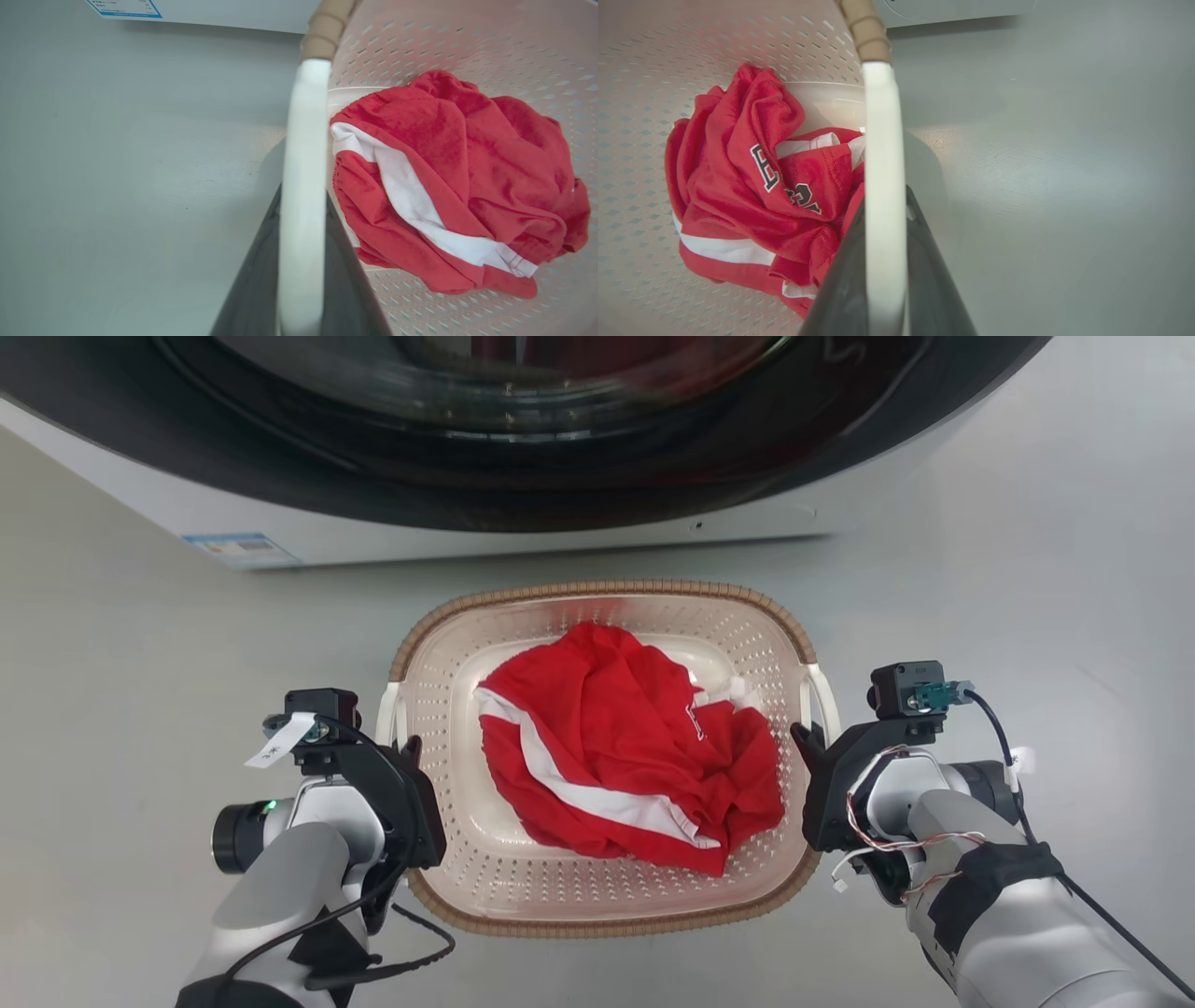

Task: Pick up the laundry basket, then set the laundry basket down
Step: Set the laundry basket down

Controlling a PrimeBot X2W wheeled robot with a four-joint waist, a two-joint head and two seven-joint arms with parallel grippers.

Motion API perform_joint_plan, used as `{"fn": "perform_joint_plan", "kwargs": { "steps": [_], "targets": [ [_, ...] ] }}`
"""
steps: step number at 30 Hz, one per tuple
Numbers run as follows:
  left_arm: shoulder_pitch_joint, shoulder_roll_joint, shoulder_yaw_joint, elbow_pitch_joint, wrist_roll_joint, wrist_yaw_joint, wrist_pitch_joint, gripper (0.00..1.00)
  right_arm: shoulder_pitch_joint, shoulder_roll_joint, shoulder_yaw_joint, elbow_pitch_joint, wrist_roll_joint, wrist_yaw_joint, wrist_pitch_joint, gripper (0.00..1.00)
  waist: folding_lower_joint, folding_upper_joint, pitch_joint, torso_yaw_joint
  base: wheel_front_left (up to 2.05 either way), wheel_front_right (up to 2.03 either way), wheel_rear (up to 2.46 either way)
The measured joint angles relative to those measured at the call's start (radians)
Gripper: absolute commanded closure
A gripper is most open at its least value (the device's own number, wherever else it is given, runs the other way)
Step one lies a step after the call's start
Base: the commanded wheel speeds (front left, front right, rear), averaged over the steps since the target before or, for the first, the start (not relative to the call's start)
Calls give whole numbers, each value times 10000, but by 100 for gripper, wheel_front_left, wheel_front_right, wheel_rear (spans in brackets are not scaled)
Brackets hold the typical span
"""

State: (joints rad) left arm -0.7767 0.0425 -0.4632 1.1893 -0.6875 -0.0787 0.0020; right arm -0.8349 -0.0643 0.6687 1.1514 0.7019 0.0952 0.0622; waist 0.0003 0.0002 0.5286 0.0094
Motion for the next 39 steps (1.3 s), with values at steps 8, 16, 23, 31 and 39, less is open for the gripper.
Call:
{"fn": "perform_joint_plan", "kwargs": {
  "steps": [8, 16, 23, 31, 39],
  "targets": [
    [-214, -21, -69, -2, 77, 98, -520, 100, -242, -36, 176, 17, -219, -40, -481, 100, -1, 0, 848, 29, 0, 0, 0],
    [-513, -46, -107, 6, 167, 176, -1149, 100, -571, -100, 244, 63, -364, -12, -1158, 100, -1, 0, 1732, 58, 0, 0, 0],
    [-588, -107, -136, 17, 173, 184, -1501, 100, -647, -163, 314, 150, -527, 17, -1498, 100, -2, 0, 2132, 94, 0, 0, 0],
    [-716, -121, -221, 52, 169, 165, -1724, 100, -834, -196, 353, 270, -602, 61, -1797, 100, -2, 0, 2545, 168, 0, 0, 0],
    [-756, -167, -270, 245, 52, -19, -1649, 100, -869, -178, 313, 506, -539, 121, -1864, 100, -3, -1, 2682, 213, 0, 0, 0]
  ]
}}
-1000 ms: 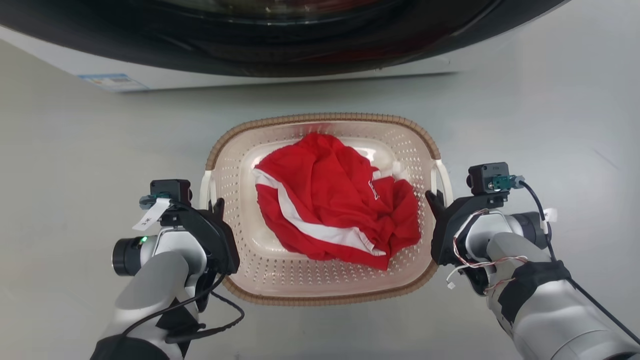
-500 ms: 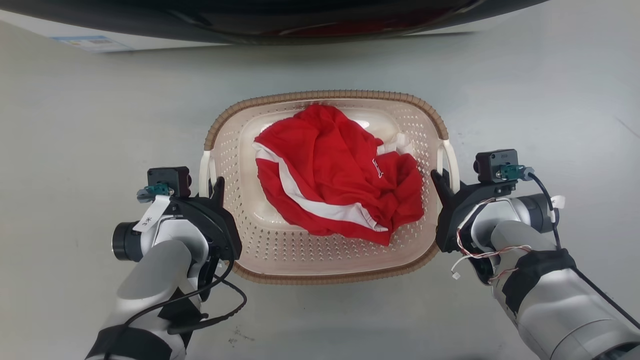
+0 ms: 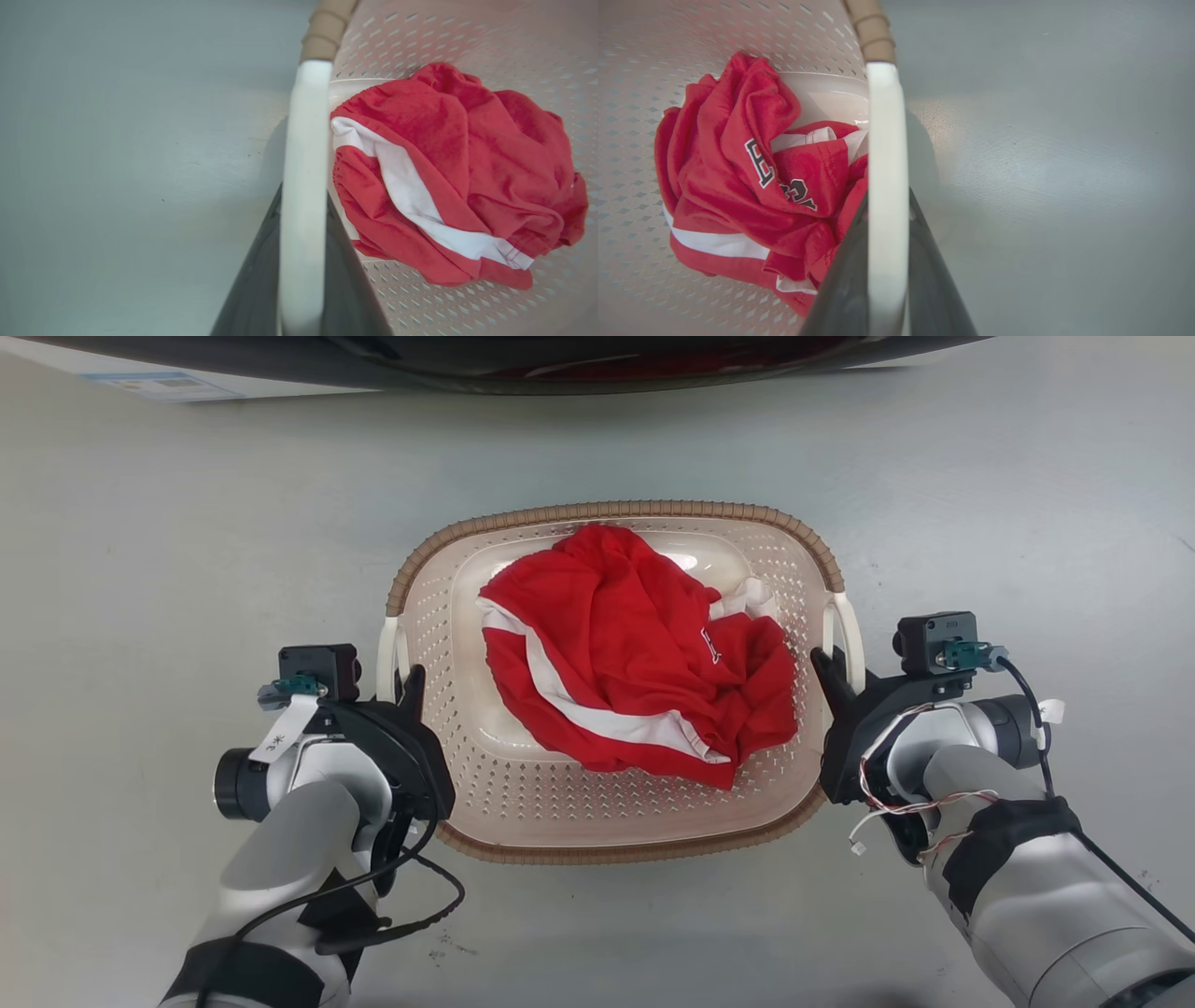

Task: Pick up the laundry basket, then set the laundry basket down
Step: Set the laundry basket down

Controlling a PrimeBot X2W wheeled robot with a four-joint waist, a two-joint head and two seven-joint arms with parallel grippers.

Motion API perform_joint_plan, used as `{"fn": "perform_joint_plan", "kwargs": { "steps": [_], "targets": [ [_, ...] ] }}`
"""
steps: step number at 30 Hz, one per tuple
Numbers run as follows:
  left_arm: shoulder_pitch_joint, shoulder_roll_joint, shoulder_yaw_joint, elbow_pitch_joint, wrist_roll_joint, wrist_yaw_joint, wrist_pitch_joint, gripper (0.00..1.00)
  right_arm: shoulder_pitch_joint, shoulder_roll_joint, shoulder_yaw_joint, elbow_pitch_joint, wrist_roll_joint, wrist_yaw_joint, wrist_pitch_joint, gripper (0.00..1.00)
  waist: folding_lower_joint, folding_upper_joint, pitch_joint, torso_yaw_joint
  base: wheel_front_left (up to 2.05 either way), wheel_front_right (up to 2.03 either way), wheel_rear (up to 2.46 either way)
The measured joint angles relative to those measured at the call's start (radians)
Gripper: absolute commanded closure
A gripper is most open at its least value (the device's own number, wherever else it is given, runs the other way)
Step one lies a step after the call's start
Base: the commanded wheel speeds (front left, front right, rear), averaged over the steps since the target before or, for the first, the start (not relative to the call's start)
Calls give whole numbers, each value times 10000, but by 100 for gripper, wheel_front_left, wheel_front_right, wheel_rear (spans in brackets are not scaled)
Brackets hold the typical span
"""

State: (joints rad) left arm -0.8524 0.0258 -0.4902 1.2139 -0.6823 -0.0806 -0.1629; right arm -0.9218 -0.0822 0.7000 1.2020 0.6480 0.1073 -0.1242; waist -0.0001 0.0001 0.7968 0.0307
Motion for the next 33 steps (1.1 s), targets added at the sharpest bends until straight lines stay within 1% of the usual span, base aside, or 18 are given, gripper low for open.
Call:
{"fn": "perform_joint_plan", "kwargs": {
  "steps": [6, 7, 8, 9, 12, 16, 22, 27, 33],
  "targets": [
    [-24, -17, -35, 23, -119, -86, 173, 100, -106, 2, 29, 94, 27, 44, 4, 100, 0, -1, 33, 8, 0, 0, 0],
    [-27, -15, -65, 8, -119, -86, 174, 100, -113, 0, 77, 90, 25, 44, -10, 50, 0, -1, 39, 8, 0, 0, 0],
    [-35, -8, -105, -10, -121, -86, 176, 72, -123, -4, 90, 88, 25, 54, -35, 5, 0, -1, 45, 8, 0, 0, 0],
    [-49, 2, -125, -31, -148, -90, 242, 0, -135, -8, 100, 86, 25, 73, -79, 0, 0, -1, 50, 8, 0, 0, 0],
    [-80, 40, -232, -146, -217, -169, 251, 0, -197, -6, 176, 82, -42, 75, -190, 0, 0, -1, 58, 9, 0, 0, 0],
    [-87, 44, -380, -263, -502, -165, 251, 0, -282, -6, 238, 88, -65, 86, -286, 0, 0, -1, 38, 13, 0, 0, 0],
    [-89, 44, -491, -293, -619, -150, 245, 0, -310, -4, 251, 167, -63, 88, -460, 0, 0, -1, -75, 18, 0, 0, 0],
    [-95, 48, -583, -157, -612, -150, 167, 0, -278, -4, 217, 196, -61, 117, -732, 0, 0, -1, -293, 16, 0, 0, 0],
    [-89, 40, -631, 17, -508, -165, -176, 0, 0, -4, 199, 176, -54, 130, -989, 0, -1, -1, -700, 8, 0, 0, 0]
  ]
}}
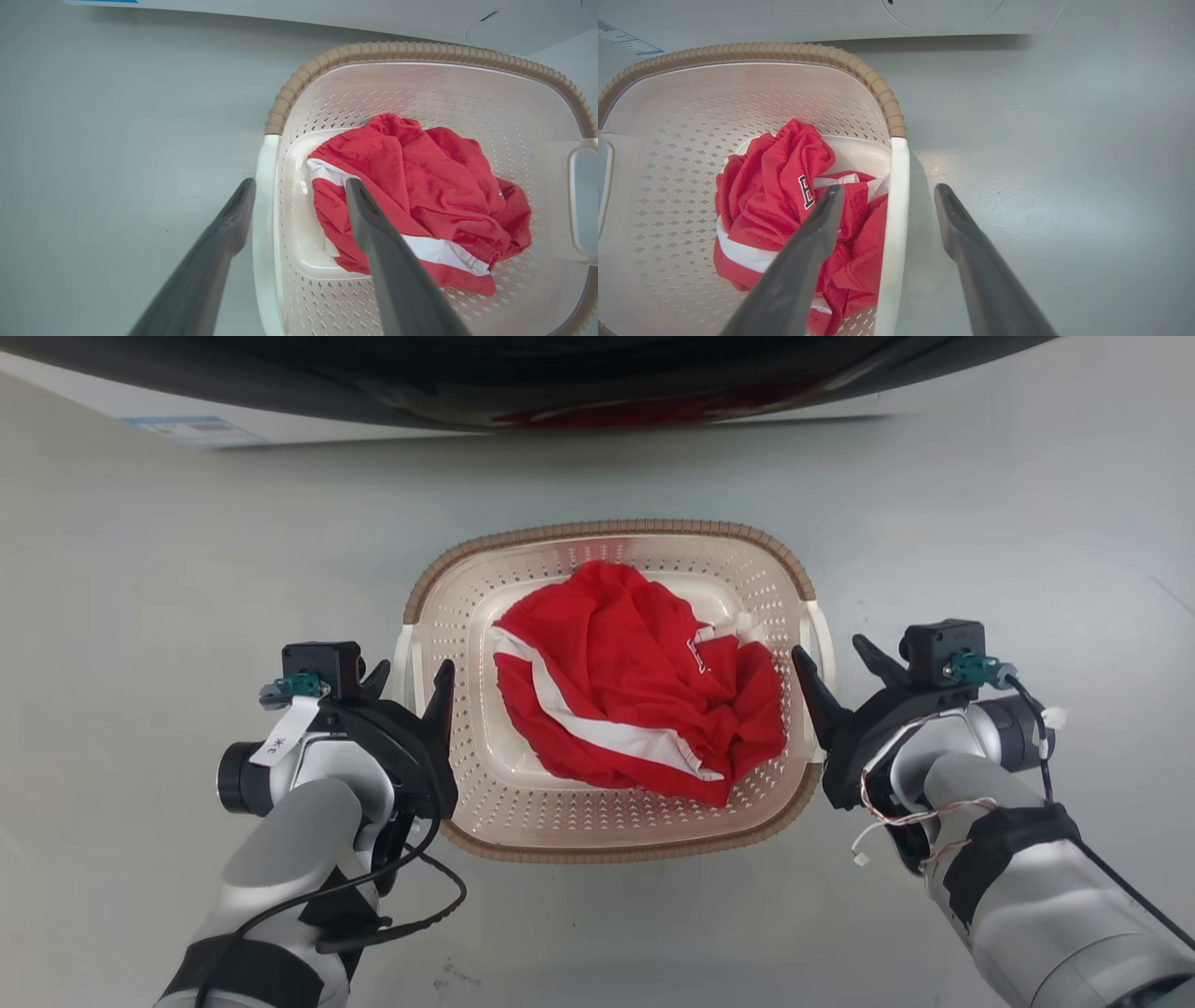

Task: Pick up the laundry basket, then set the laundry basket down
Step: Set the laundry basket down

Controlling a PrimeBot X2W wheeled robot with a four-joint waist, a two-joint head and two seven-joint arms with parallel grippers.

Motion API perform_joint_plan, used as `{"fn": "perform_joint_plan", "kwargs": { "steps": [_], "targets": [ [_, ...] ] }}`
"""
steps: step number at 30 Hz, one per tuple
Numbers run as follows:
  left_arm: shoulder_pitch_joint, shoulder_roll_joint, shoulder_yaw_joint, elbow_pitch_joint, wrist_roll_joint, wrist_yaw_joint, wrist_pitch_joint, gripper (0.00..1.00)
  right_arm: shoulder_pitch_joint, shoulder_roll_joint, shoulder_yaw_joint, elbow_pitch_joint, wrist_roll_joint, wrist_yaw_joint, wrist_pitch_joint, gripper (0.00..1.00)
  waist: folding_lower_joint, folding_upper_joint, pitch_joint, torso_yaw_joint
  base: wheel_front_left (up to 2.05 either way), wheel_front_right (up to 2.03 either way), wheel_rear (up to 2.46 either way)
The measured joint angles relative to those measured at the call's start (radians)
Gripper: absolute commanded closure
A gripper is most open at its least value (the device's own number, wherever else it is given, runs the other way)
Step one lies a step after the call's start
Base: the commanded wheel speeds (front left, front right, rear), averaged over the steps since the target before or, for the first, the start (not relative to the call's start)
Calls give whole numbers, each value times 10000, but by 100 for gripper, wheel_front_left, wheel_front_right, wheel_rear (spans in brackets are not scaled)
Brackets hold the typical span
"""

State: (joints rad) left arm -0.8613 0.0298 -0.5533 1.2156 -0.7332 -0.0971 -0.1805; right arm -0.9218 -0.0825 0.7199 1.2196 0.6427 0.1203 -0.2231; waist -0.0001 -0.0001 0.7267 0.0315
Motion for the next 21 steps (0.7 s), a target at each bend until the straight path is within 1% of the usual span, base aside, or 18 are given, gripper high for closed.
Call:
{"fn": "perform_joint_plan", "kwargs": {
  "steps": [7, 13, 21],
  "targets": [
    [296, 178, -90, 61, 102, -12, -343, 0, 412, 0, -13, -144, 2, 2, -176, 0, 0, 0, -673, -37, 0, 0, 0],
    [737, 176, -140, 35, 150, -90, -541, 0, 952, -8, -132, -274, 8, 2, -251, 0, 0, 0, -1378, -68, 0, 0, 0],
    [1385, 255, -113, -382, 222, -100, -690, 0, 1695, -23, -510, -821, 125, -4, -253, 0, -1, 0, -2425, -94, 0, 0, 0]
  ]
}}
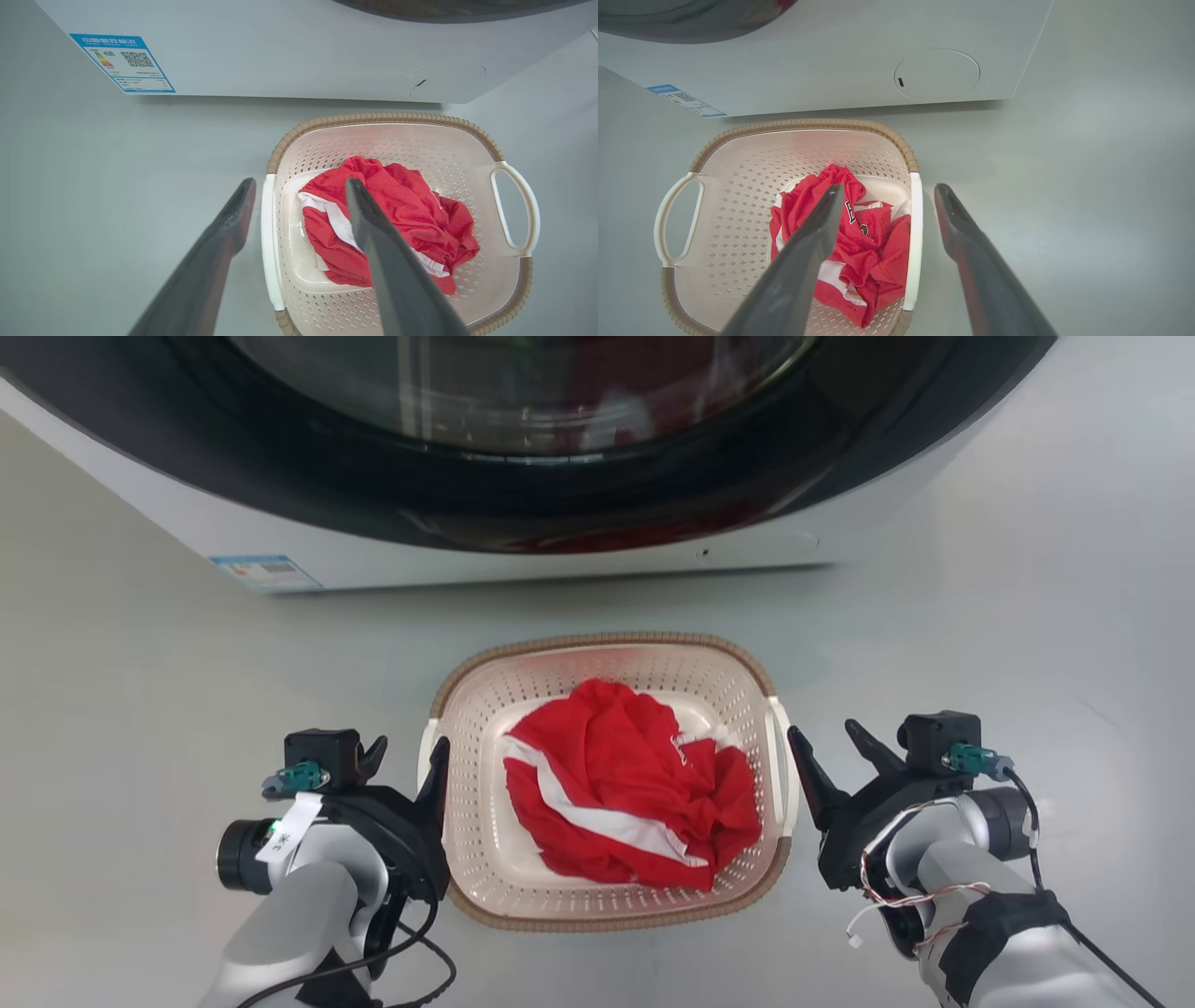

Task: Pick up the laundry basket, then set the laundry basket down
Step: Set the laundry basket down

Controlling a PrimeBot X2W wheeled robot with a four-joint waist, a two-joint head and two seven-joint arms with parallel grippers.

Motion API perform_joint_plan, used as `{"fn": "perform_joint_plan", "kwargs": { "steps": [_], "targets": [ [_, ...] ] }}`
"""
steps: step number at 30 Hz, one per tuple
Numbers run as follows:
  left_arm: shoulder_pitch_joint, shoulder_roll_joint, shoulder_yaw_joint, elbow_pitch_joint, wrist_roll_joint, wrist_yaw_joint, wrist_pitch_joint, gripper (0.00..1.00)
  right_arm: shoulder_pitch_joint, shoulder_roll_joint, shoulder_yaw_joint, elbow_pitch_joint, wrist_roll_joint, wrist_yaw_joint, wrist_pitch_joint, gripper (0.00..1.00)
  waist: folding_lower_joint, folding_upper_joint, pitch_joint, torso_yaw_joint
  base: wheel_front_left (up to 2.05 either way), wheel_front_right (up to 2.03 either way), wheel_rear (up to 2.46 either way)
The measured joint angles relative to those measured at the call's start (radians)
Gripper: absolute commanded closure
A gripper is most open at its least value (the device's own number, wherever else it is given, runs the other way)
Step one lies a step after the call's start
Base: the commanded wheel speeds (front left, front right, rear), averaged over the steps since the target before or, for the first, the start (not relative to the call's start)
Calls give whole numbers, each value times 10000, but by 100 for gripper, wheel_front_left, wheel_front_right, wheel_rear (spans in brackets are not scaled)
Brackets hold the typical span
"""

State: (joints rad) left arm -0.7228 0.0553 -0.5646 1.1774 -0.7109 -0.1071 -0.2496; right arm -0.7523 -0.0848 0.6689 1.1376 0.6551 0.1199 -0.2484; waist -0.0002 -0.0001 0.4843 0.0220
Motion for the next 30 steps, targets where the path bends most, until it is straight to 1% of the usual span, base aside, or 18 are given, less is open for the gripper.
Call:
{"fn": "perform_joint_plan", "kwargs": {
  "steps": [4, 8, 14, 15, 19, 23, 30],
  "targets": [
    [209, 119, 73, -259, 8, 0, 0, 0, 266, -36, -192, -313, 69, -52, -2, 0, 1, 0, -398, -12, 0, 0, 0],
    [623, 291, 316, -1007, 190, 25, 0, 0, 713, -165, -573, -972, 73, -345, -6, 0, 0, 0, -1045, -31, 0, 0, 0],
    [1287, 508, 648, -2150, 416, 385, 0, 0, 1209, -316, -890, -1866, -71, -721, -6, 0, 0, 0, -1770, -56, 0, 0, 0],
    [1287, 508, 648, -2150, 416, 385, 0, 0, 1209, -316, -890, -1866, -71, -721, -6, 0, 0, 0, -1770, -56, 0, 0, 0],
    [1747, 709, 882, -3095, 593, 702, 0, 0, 1583, -472, -1076, -2548, -328, -966, -8, 0, 0, 0, -2195, -78, 0, 0, 0],
    [2191, 846, 1087, -4201, 993, 995, -2, 0, 1987, -711, -1331, -3352, -516, -1221, -8, 0, 0, 0, -2553, -85, 0, 0, 0],
    [3289, 1269, 1528, -6307, 1620, 1593, -2, 0, 2603, -1018, -1762, -5016, -1039, -1695, -8, 0, 0, 0, -3044, -72, 0, 0, 0]
  ]
}}
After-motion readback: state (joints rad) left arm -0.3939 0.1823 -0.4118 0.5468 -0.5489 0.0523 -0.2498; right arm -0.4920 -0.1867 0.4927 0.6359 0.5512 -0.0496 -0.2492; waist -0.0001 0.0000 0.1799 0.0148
